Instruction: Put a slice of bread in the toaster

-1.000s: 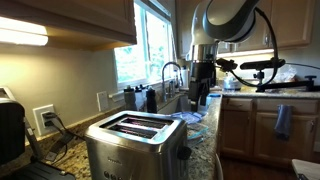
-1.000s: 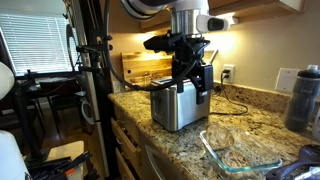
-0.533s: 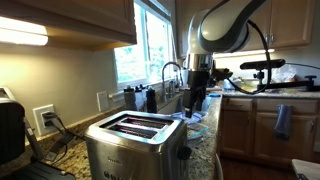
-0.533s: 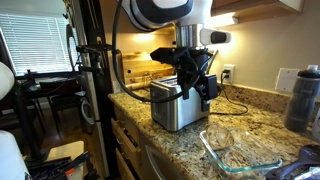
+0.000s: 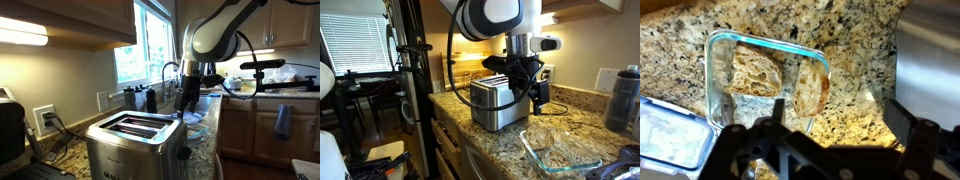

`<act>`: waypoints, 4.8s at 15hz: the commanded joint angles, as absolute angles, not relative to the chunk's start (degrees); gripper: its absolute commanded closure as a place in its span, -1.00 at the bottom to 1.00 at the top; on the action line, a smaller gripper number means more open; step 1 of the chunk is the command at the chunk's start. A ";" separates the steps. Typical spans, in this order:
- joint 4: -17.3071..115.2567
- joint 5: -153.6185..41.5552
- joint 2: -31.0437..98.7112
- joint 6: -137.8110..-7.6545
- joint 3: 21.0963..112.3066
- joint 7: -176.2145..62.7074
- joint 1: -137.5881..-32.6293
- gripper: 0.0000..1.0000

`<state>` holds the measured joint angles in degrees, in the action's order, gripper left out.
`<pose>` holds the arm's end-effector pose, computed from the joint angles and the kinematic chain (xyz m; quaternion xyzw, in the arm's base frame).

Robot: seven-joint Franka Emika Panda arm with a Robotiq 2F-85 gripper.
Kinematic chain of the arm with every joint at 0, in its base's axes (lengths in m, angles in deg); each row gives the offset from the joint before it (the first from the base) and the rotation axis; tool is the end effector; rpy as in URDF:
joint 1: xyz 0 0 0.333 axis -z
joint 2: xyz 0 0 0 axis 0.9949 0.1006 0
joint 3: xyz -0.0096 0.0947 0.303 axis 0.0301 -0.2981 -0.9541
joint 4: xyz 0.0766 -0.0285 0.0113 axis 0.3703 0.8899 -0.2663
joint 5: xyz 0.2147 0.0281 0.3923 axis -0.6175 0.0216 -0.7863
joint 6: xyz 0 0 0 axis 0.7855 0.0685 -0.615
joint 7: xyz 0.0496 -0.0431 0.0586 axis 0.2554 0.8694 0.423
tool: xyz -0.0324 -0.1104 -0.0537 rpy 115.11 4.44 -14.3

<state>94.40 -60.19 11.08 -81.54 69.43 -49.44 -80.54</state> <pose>0.5346 -0.0972 0.3207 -0.9918 0.0746 -0.1036 0.0020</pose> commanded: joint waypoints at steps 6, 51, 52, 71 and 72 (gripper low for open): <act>92.87 -60.22 12.31 -81.42 68.97 -49.86 -79.88 -1.00; 74.84 -64.23 32.25 -66.05 69.34 -50.00 -77.22 -0.04; 74.79 -64.22 32.26 -66.04 69.34 -49.99 -77.22 0.06; 80.33 -62.96 24.23 -71.12 69.05 -50.03 -77.97 0.83; 81.14 -62.82 22.99 -71.60 68.93 -50.02 -78.13 0.83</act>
<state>76.00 -63.94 29.05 -69.19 69.29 -49.00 -77.76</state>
